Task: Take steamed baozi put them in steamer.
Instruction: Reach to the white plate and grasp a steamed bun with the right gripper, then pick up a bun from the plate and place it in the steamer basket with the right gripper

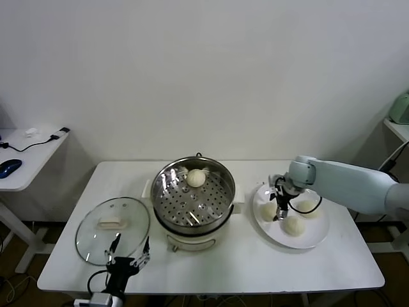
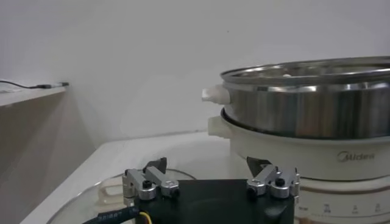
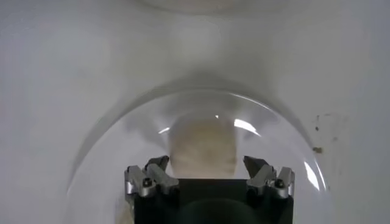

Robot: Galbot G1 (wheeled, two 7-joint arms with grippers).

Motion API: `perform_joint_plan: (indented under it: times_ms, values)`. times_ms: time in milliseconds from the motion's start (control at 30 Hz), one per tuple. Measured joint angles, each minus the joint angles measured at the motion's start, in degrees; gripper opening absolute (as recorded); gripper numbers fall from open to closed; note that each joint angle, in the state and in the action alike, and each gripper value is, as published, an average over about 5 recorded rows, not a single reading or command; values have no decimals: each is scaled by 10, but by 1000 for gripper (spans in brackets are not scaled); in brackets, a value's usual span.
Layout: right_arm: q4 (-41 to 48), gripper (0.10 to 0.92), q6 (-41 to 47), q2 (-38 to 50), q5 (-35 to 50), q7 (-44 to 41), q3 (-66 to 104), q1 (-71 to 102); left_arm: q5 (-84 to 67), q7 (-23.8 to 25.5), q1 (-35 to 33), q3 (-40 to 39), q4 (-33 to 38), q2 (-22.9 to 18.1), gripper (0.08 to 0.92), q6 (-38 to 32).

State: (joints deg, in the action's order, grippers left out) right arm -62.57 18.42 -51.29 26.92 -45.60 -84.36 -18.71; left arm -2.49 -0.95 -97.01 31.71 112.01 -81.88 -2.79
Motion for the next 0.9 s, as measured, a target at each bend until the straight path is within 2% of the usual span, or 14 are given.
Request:
perform_joint_plan:
  times_ms: [133,233,633,900]
  values:
    - [3,652,-1,-1,-1,-3,5,3,0,0,0,-1,0,0,823,0]
    - [4,611,-4,-1,-2,-7,9,4,0,0,1,-2,0,0,823,0]
    - [-16,602,-28,15,17,-39,-11,-54,3,0,-2,-4,7,-1,823,0]
    - [-56,602,-26,2,109,-52,-84,-210,4,0,-5,-2,16,4,823,2]
